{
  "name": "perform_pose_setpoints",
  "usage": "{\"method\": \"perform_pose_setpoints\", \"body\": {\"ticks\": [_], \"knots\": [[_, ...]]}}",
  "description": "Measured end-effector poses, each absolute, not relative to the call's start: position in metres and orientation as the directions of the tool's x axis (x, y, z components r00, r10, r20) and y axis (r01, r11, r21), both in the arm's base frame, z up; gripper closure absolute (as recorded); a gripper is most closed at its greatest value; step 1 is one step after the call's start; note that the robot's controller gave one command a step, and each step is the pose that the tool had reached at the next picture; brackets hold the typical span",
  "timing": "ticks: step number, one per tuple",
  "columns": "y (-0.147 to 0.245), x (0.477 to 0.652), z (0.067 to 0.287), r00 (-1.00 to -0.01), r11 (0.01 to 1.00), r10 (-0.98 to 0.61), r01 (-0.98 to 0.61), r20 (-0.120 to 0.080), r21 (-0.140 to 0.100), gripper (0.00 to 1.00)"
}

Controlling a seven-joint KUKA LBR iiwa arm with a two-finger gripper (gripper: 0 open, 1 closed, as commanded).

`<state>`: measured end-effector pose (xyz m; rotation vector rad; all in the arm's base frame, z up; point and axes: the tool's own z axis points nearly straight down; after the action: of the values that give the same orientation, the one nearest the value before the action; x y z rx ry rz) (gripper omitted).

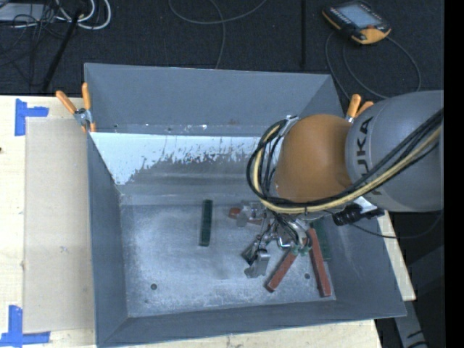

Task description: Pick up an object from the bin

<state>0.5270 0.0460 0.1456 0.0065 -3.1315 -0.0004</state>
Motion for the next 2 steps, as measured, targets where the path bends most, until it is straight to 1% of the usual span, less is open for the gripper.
{"method": "perform_pose_setpoints", "body": {"ticks": [1,2], "knots": [[0.046,0.529,0.15,-1.0,1.0,-0.003,-0.003,0.002,0.001,0.0],[0.012,0.51,0.106,-0.999,0.999,-0.038,-0.038,-0.001,0.0,0.0]]}}
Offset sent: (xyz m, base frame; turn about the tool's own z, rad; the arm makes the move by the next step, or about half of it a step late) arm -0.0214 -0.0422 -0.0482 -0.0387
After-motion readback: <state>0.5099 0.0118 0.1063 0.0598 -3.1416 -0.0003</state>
